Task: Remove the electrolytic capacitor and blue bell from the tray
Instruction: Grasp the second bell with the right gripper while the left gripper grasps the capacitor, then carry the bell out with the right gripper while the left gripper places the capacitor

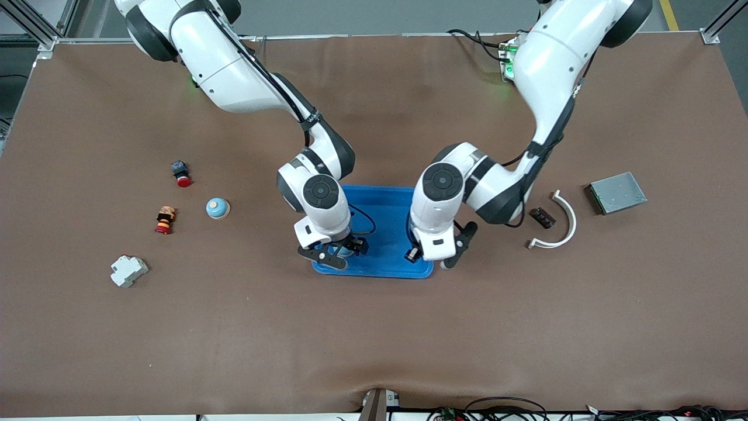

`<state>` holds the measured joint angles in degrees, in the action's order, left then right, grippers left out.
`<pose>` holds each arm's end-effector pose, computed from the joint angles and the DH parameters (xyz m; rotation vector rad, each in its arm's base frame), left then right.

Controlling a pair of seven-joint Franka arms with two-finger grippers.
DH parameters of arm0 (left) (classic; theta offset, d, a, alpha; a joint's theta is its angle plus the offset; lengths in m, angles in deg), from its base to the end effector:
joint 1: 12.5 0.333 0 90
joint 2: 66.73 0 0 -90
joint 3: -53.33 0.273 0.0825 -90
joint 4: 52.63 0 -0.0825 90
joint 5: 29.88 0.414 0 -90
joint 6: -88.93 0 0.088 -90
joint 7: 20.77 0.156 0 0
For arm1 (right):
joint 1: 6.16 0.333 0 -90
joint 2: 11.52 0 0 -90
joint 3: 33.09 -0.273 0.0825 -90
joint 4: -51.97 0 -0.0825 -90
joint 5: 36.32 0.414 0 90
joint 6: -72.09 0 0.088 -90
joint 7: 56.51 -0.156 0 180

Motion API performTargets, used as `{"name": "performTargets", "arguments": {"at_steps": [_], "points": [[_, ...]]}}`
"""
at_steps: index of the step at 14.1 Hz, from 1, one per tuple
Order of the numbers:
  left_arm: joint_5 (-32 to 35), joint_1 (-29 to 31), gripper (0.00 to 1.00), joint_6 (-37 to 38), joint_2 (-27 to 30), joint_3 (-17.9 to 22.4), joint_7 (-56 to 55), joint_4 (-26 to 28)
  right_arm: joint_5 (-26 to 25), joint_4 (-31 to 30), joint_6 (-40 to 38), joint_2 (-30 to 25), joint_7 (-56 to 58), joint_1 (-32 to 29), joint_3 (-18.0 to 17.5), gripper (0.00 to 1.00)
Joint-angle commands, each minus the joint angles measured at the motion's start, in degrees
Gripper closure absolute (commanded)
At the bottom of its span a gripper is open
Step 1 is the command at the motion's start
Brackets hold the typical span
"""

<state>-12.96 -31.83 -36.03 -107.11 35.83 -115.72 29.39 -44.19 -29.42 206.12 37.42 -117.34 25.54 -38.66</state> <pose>0.6145 -0.4003 0.2014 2.7593 1.3857 0.1284 0.5875 0.4296 0.0973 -3.0580 0.5483 -0.1060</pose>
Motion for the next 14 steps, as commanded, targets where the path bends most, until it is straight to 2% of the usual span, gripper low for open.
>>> {"name": "performTargets", "arguments": {"at_steps": [1, 5, 8, 10, 12, 14], "points": [[0.3, 6.3, 1.0, 1.9, 5.2, -0.5, 8.3, 5.2, -1.5, 2.2, -0.4, 1.2, -1.8, 0.8, 0.1, 0.0], [-0.4, 16.1, 1.0, 7.4, 7.7, -1.6, 21.7, 8.3, -2.2, 2.1, -0.4, 1.7, -1.6, 1.3, 0.1, 0.0], [0.2, 23.9, 1.0, 7.5, 9.4, -1.6, 33.1, 13.2, -3.0, 2.1, -0.5, 1.7, -1.0, 1.2, 0.1, 0.0], [1.7, 27.7, 1.0, 7.3, 8.6, -1.5, 38.1, 13.7, -4.4, 2.0, -0.5, 1.8, -0.9, 0.9, 0.1, 0.0], [4.7, 31.3, 1.0, 6.1, 7.1, -1.5, 41.8, 14.0, -5.3, 2.0, -0.6, 1.8, -0.7, 0.9, 0.1, 0.22], [6.9, 34.4, 1.0, 3.4, 4.4, -1.5, 44.5, 13.8, -5.3, 2.1, -0.6, 1.8, -0.6, 0.9, 0.1, 0.48]]}}
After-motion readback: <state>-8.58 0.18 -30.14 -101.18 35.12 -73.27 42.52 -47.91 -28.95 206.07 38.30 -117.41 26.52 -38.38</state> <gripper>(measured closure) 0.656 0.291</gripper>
